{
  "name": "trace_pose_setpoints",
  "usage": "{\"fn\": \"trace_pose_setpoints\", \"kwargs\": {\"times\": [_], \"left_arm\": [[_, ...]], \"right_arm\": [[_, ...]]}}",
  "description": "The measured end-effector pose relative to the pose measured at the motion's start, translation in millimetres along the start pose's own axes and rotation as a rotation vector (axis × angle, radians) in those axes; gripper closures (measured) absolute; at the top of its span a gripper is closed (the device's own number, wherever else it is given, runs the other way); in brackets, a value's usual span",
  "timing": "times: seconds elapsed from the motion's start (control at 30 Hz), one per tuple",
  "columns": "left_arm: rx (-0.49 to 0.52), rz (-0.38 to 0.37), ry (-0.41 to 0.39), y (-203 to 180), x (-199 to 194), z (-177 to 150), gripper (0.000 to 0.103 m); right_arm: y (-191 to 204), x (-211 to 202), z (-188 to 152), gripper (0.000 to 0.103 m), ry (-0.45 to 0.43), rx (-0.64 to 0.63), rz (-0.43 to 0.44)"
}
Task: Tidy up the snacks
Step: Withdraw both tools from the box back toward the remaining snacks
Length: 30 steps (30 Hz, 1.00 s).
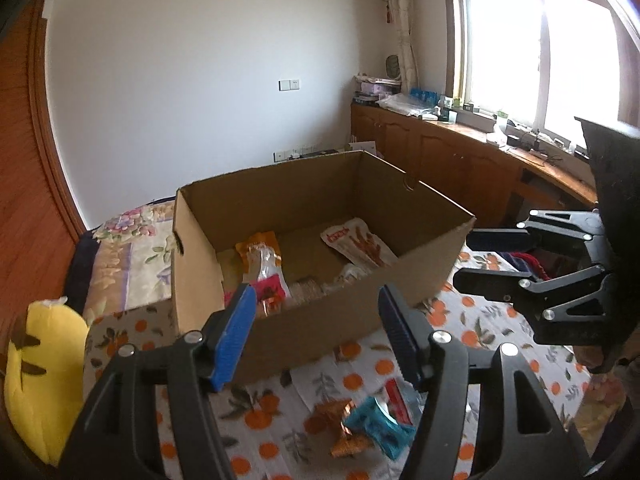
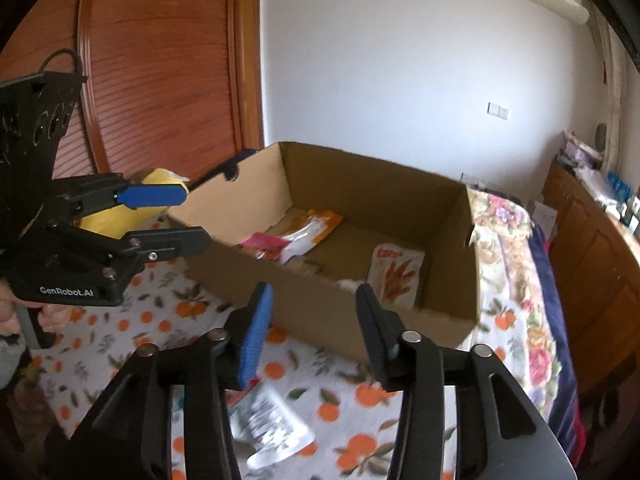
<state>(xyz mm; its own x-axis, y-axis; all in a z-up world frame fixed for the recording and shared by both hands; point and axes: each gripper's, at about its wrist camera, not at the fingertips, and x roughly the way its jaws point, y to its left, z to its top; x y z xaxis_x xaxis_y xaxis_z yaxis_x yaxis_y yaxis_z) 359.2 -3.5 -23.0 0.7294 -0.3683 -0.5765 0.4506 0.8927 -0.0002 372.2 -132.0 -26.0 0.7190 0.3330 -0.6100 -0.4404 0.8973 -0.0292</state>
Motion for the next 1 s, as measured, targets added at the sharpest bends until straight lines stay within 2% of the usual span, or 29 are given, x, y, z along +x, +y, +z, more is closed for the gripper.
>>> {"fn": "trace_pose_setpoints", "kwargs": {"times": [0.23, 0.57, 1.0], "left_arm": [[-0.038, -0.005, 0.032, -3, -11, -33, 0.039], [-0.077, -0.007, 0.083, -13, -9, -86, 0.039], [-0.118, -0.008, 0.127, -16, -5, -121, 0.039]], "right_arm": [[6, 2, -33, 0.047, 0.046, 0.026, 0.024], [13, 39, -76, 0.046, 0.162, 0.019, 0.069], [24, 64, -89, 0.045, 0.241, -0.004, 0.116]]}}
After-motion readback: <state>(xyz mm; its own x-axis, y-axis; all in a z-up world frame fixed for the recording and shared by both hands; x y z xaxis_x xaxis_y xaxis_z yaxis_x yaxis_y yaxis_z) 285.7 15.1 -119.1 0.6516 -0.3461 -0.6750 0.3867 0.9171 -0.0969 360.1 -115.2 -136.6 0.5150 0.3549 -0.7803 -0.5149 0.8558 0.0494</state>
